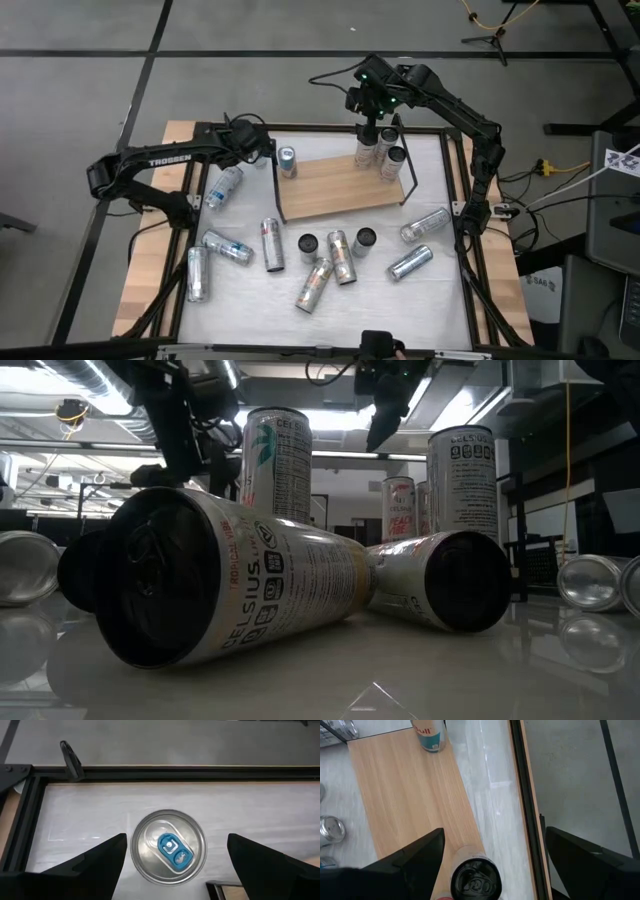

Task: Place canned beverage on shelf
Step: Put the blue soda can on the shelf aligned with the other blue soda can

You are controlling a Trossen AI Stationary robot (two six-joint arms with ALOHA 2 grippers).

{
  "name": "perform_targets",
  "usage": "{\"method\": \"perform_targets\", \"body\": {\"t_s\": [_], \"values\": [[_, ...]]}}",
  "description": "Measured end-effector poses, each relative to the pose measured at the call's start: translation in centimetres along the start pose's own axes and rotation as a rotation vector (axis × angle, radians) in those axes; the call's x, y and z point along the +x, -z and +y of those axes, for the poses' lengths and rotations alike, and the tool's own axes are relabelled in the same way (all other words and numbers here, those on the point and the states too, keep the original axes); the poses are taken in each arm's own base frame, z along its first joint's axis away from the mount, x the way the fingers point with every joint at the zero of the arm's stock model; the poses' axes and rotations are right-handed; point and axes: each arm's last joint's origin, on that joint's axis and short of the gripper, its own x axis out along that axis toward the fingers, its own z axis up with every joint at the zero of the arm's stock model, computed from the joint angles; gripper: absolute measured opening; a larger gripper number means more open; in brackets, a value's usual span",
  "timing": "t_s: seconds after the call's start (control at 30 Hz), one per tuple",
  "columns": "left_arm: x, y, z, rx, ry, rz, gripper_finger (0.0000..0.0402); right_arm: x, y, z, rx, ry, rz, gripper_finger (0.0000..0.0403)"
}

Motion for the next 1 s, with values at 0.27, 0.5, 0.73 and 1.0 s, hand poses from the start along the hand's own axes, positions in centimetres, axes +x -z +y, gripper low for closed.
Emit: {"method": "perform_targets", "body": {"t_s": [0.27,0.5,0.73,1.0], "values": [[-0.05,0.29,0.39,-0.015,-0.035,0.031,0.0340,0.00,0.00,0.00,0.000,0.000,0.000,0.0340],[-0.05,0.30,0.40,-0.014,-0.037,0.032,0.0329,-0.01,0.00,0.00,0.000,0.000,0.000,0.0340],[0.00,0.32,0.38,-0.021,-0.034,0.031,0.0313,0.01,0.00,0.00,0.000,0.000,0.000,0.0340],[0.09,0.31,0.24,-0.094,-0.021,0.027,0.0311,0.01,0.00,0.00,0.000,0.000,0.000,0.0340]]}}
